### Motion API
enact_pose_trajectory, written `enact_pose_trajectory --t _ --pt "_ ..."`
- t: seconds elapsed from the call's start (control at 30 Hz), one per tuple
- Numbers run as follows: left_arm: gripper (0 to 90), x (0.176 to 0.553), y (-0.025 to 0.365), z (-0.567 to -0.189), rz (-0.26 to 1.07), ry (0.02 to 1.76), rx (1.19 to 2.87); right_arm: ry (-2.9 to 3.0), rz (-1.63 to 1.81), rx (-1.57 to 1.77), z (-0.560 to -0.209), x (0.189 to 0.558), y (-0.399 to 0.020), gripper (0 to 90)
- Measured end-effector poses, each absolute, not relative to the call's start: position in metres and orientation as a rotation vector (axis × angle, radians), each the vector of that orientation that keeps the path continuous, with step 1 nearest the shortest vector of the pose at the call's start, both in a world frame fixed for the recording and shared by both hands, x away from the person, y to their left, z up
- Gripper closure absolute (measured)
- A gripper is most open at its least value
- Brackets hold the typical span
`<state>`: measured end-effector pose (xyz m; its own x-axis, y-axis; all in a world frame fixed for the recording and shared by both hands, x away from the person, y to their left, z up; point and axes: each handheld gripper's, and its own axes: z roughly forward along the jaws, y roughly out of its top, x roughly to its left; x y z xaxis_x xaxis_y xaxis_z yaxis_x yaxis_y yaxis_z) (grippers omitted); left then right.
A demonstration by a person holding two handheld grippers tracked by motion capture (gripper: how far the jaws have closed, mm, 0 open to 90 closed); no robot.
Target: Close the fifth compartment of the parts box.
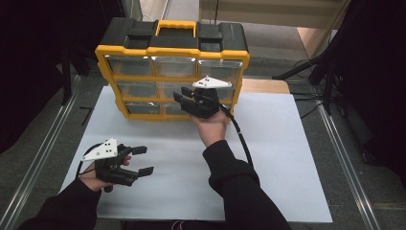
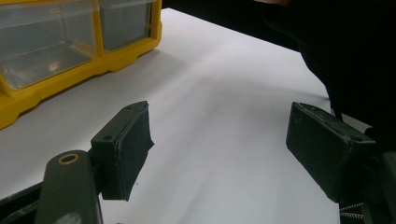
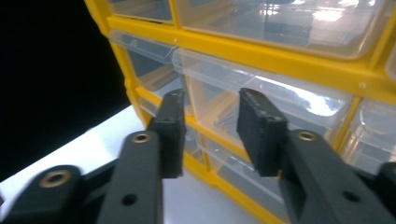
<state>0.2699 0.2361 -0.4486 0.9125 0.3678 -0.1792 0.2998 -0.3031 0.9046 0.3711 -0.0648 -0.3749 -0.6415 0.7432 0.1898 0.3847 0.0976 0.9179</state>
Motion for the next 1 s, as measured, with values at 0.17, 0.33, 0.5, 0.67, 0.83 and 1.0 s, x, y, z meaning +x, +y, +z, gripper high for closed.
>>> enact_pose_trajectory --t 0.17,0.33,0.5,0.67,0.83,1.0 --pt "21.8 0.27 0.237 -0.449 0.08 0.492 1.916 2.099 1.613 1.07 -0.384 0.362 -0.072 46.4" --pt "21.8 0.269 0.237 -0.449 0.081 0.497 1.909 2.126 1.619 1.015 -0.393 0.355 -0.08 37.4" --pt "21.7 0.269 0.237 -0.45 0.08 0.496 1.902 2.136 1.645 0.992 -0.398 0.347 -0.086 33.9" --pt "21.8 0.27 0.238 -0.45 0.084 0.501 1.898 2.144 1.677 0.976 -0.401 0.338 -0.088 31.7" --pt "21.8 0.27 0.238 -0.45 0.086 0.499 1.907 2.169 1.655 0.937 -0.408 0.332 -0.089 28.6" --pt "21.8 0.27 0.238 -0.45 0.085 0.501 1.909 2.18 1.696 0.907 -0.412 0.325 -0.092 25.9"
